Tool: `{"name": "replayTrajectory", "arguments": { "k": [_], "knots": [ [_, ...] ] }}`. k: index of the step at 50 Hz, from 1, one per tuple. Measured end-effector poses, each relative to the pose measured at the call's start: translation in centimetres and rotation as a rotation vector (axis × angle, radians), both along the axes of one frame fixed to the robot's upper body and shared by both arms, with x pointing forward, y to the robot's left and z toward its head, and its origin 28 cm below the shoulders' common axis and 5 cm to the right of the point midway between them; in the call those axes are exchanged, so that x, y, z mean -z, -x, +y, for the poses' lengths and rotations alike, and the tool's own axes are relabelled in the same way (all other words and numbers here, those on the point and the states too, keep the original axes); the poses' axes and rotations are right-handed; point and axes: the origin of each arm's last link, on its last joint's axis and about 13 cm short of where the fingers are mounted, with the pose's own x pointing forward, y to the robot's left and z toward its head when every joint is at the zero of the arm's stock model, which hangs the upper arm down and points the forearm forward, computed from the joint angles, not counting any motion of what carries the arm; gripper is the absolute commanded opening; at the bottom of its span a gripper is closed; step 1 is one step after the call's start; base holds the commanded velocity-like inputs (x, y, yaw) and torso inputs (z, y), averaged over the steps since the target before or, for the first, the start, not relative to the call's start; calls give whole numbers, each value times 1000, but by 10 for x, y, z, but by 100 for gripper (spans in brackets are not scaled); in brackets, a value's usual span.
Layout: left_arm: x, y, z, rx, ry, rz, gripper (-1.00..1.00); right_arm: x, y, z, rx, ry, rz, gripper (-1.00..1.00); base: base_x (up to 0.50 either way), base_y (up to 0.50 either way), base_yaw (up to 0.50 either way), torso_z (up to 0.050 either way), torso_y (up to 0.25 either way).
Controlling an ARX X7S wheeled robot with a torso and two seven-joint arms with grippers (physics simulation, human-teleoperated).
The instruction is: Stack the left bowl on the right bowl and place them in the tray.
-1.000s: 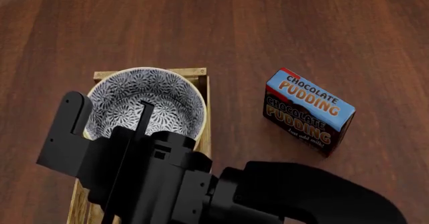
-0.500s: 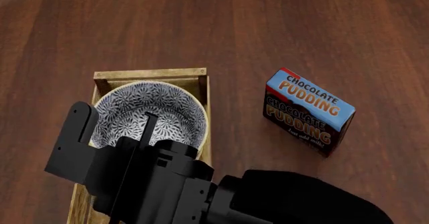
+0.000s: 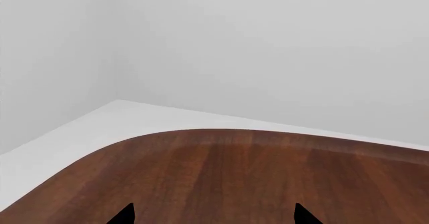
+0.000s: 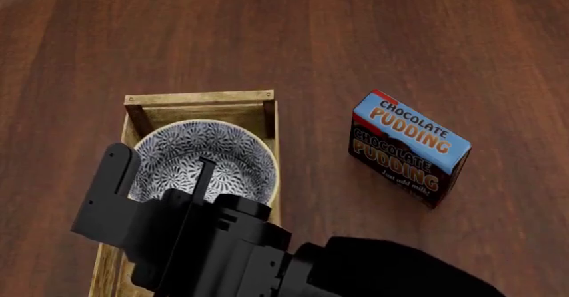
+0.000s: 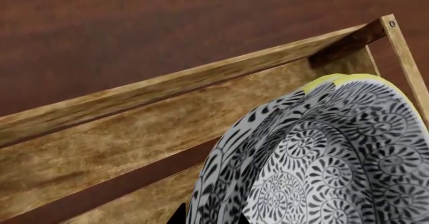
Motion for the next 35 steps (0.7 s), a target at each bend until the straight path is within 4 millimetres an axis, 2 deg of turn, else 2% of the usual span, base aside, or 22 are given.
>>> {"name": "replayTrajectory", "arguments": {
  "k": [35],
  "knots": [
    [1, -2, 3, -5, 11, 2, 100, 15, -6, -4, -44, 12, 23, -100, 0, 0, 0, 0, 1]
  ]
}}
